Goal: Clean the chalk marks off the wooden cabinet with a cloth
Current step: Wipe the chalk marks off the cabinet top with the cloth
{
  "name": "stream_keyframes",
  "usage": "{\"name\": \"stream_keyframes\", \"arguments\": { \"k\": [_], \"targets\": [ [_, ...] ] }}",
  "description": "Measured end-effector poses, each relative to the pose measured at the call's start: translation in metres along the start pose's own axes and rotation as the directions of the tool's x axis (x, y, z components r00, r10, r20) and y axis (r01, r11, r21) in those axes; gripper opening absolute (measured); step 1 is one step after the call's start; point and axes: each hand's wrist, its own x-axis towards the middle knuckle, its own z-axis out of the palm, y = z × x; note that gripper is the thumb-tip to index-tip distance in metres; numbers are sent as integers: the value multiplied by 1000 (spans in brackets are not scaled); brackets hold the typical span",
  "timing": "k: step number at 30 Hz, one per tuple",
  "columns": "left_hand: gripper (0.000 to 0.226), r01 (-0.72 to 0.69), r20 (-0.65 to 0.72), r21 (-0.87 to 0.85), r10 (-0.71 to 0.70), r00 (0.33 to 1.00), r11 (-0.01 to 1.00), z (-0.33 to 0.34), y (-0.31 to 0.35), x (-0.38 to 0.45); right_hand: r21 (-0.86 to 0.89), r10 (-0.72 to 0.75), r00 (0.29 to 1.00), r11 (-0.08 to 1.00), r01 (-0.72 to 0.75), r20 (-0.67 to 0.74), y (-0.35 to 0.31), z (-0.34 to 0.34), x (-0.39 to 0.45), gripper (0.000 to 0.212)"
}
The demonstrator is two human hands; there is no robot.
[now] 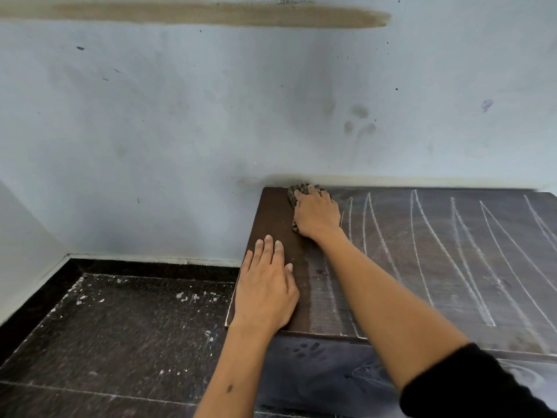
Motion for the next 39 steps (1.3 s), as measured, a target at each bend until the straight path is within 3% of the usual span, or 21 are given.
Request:
{"name": "stream_keyframes", "arguments": {
  "k": [5,10,14,24,29,31,33,37,39],
  "targets": [
    [71,8,-12,13,-8,1000,1000,0,2,-4,-7,2,998,1000,-2,65,-3,-4,-2,47],
    [70,28,7,23,-28,1000,999,-3,5,-4,53,-8,1000,999,7,14,-8,-16,-81,44],
    [52,36,20,27,-36,999,999,-3,4,-2,78,-1,1000,997,0,5,-11,-21,-140,46],
    [49,116,175,-114,-95,980,987,-22,0,0,41,-7,998,999,5,68,-15,-20,-100,46],
    [51,157,239,-196,-108,965,968,-28,0,-7,77,21,990,997,-10,-137,-21,-18,-186,37],
    [53,166,246,-217,-111,963,962,-26,1,-8,90,35,988,996,-21,-153,-21,-15,-196,36],
    [56,172,253,-235,-111,961,957,-24,1,-9,92,35,992,995,-24,-120,-20,-16,-187,38],
    [62,192,243,-242,-132,961,951,-23,2,-20,66,-61,994,996,55,94,-20,-23,-142,48],
    [63,196,226,-261,-138,964,945,-25,4,-27,31,-36,993,999,33,108,-22,-26,-135,49]
  ]
}}
